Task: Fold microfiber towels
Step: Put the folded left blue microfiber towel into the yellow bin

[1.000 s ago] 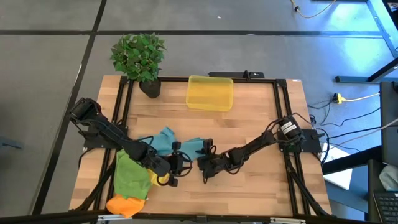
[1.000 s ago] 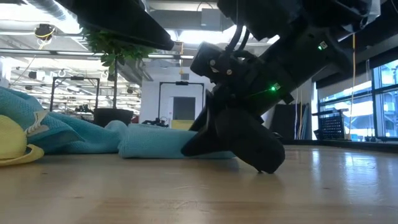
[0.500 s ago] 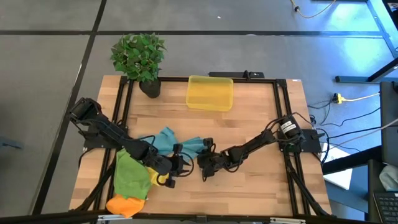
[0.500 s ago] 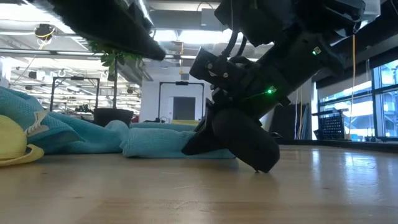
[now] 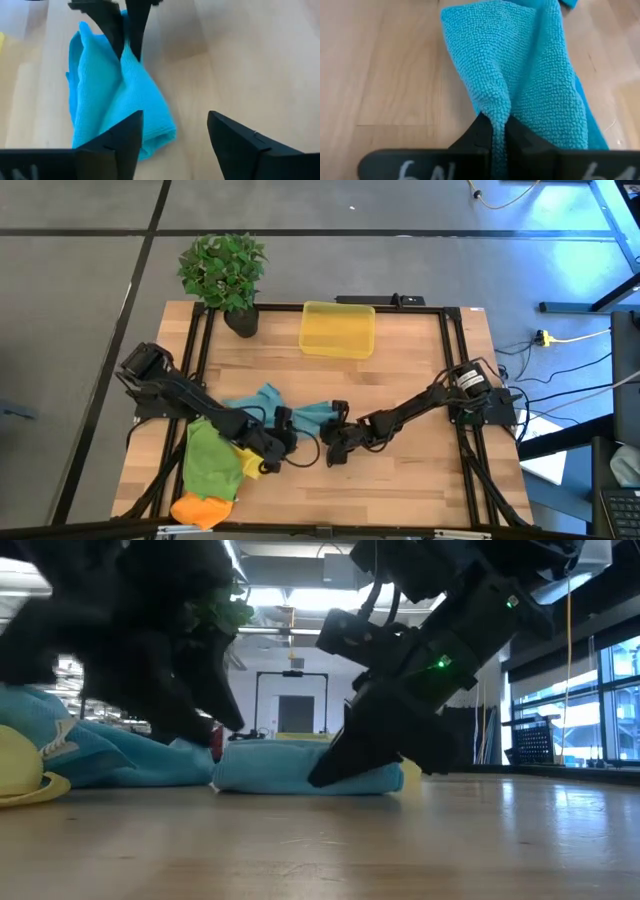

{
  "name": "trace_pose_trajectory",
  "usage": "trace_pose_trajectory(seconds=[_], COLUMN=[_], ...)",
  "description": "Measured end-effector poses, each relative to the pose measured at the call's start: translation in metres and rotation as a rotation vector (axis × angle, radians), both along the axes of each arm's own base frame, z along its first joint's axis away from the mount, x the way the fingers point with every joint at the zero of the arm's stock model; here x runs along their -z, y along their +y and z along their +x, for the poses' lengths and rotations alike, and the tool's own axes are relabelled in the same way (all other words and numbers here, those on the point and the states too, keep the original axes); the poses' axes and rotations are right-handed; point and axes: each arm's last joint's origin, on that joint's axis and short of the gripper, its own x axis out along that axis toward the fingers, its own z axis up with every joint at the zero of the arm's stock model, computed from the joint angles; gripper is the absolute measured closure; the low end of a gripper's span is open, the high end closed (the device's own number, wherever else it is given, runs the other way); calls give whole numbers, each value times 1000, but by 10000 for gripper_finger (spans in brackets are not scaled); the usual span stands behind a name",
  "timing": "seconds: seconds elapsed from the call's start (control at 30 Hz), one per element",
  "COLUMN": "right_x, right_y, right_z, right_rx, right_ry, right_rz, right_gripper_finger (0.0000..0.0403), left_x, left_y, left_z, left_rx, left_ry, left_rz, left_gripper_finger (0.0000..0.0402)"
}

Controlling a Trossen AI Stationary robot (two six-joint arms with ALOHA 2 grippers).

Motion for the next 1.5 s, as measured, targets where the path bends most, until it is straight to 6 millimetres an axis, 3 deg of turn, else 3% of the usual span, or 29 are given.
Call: trace_pose_trajectory(seconds=[0.23,0.53,0.87,1.17,1.5], right_x=[-1,-2,-5,-24,-25], right_y=[-3,-2,-2,-2,-1], right_z=[1,3,4,3,3], right_rx=[28,13,3,-4,-12], right_ry=[-2,-1,-8,-49,-45], right_rz=[68,166,236,286,294], right_gripper_finger=[389,389,389,389,389], left_x=[17,18,18,19,23], left_y=[-5,-16,-28,-27,-21], left_z=[6,3,-4,-4,-9], left_rx=[11,103,159,169,145], left_ry=[-13,-43,-49,-40,26], left_rz=[91,304,297,336,404], left_gripper_finger=[170,169,169,169,169])
